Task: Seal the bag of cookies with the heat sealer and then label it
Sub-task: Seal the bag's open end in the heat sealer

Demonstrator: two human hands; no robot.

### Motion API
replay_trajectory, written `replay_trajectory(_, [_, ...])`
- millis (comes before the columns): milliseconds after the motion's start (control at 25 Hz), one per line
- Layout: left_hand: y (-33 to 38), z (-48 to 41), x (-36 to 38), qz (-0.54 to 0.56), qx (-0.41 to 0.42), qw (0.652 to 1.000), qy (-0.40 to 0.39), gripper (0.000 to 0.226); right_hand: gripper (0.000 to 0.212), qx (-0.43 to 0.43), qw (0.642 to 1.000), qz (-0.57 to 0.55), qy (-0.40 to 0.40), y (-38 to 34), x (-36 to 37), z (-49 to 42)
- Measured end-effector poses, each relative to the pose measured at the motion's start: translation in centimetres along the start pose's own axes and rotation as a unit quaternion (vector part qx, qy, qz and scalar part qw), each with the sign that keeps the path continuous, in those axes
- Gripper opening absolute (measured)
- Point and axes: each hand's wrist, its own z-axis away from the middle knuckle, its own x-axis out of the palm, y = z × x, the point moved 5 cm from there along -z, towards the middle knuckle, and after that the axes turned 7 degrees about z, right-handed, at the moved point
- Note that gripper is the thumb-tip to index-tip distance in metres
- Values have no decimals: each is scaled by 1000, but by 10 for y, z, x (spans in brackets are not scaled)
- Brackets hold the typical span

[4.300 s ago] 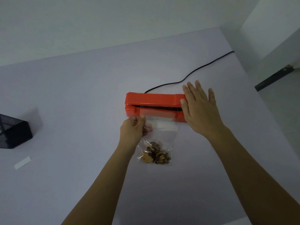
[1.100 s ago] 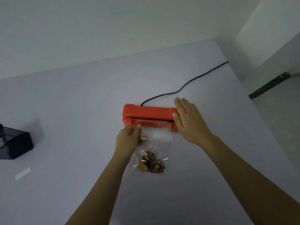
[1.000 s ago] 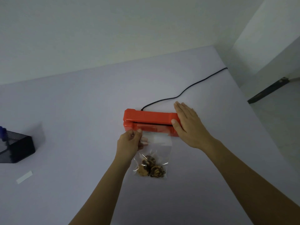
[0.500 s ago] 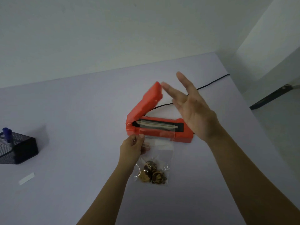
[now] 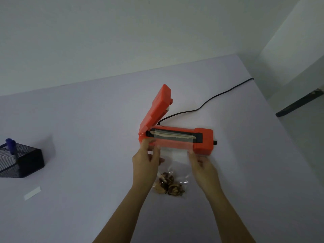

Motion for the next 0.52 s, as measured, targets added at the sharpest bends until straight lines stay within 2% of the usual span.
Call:
replay_trajectory(80, [0, -3, -1, -30, 22, 999, -2, 29, 54, -5, 999, -48, -19, -9, 6, -8])
replay_trajectory(240, [-3, -9, 3, -134, 64, 988, -35, 35, 35, -14, 994, -102, 31, -25, 1, -17])
replay_trajectory(360, [-2, -12, 5, -166, 59, 983, -57, 32, 28, -41, 997, -49, 53, -30, 0, -19])
replay_trajectory(520, [0, -19, 6, -187, 16, 979, -76, 27, 29, -117, 980, 112, 115, -48, -2, -14])
